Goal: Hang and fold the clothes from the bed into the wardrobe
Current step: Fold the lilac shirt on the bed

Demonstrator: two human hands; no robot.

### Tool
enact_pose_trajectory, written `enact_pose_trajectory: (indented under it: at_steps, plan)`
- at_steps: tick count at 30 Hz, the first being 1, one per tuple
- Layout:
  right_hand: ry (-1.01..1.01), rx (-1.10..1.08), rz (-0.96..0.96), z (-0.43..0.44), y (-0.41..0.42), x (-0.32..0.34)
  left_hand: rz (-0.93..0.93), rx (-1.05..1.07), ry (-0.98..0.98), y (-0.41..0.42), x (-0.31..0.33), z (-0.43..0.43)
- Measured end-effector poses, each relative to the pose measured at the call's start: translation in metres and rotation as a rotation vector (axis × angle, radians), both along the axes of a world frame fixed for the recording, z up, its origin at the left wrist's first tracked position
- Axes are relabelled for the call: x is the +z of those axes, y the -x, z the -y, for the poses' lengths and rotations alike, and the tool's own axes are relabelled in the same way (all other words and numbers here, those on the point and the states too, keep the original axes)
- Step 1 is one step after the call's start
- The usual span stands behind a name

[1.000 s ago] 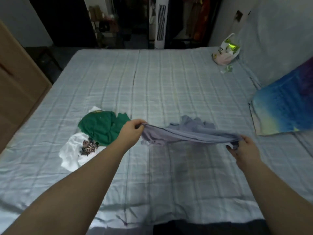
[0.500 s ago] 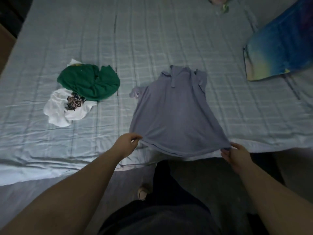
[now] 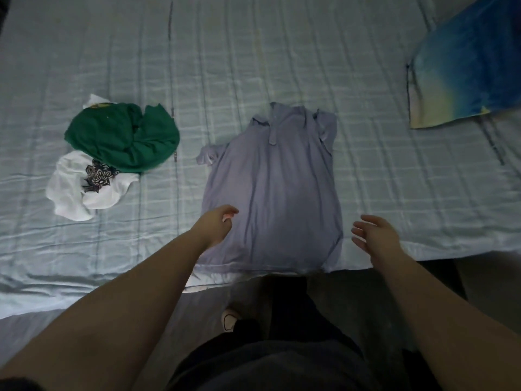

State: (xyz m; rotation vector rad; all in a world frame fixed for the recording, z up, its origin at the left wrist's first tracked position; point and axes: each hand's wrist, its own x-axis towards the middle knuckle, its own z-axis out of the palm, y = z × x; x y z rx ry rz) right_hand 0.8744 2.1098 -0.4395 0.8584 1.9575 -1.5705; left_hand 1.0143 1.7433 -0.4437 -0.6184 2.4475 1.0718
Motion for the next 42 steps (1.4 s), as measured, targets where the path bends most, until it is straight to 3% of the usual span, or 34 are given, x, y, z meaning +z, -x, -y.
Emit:
enact_pose_trajectory:
  at_steps: [10, 15, 17, 20, 26, 31, 33, 38, 40, 42]
  plan:
    - [0.032, 0.169, 0.01, 0.084, 0.179, -0.039, 0.01, 0.123, -0.008, 0.184, -0.019, 0.018]
    - [-0.074, 0.407, -0.062, 0.135, 0.256, -0.079, -0.008, 0.168, 0.039, 0.256, -0.046, 0.051]
    - [-0.134, 0.567, -0.142, 0.158, 0.282, -0.097, -0.018, 0.189, 0.066, 0.281, -0.064, 0.065]
    - [-0.283, 0.807, -0.409, 0.195, 0.313, -0.122, -0.03, 0.235, 0.115, 0.314, -0.092, 0.086]
    - [-0.418, 1.074, -0.71, 0.26, 0.368, -0.155, 0.117, 0.147, 0.094, 0.364, -0.139, 0.113]
    - [-0.673, 1.316, -0.581, 0.273, 0.373, -0.169, 0.256, 0.019, -0.016, 0.364, -0.154, 0.108]
    - [-0.744, 1.313, -0.64, 0.264, 0.361, -0.162, 0.32, -0.08, -0.016, 0.355, -0.154, 0.105]
    - [-0.56, 1.249, -0.955, 0.203, 0.296, -0.146, 0.436, -0.139, -0.141, 0.315, -0.147, 0.091]
    - [-0.565, 1.329, -0.928, 0.172, 0.264, -0.148, 0.411, -0.126, -0.109, 0.297, -0.147, 0.078]
    - [-0.639, 1.447, -0.766, 0.143, 0.236, -0.152, 0.314, -0.092, -0.077, 0.279, -0.15, 0.061]
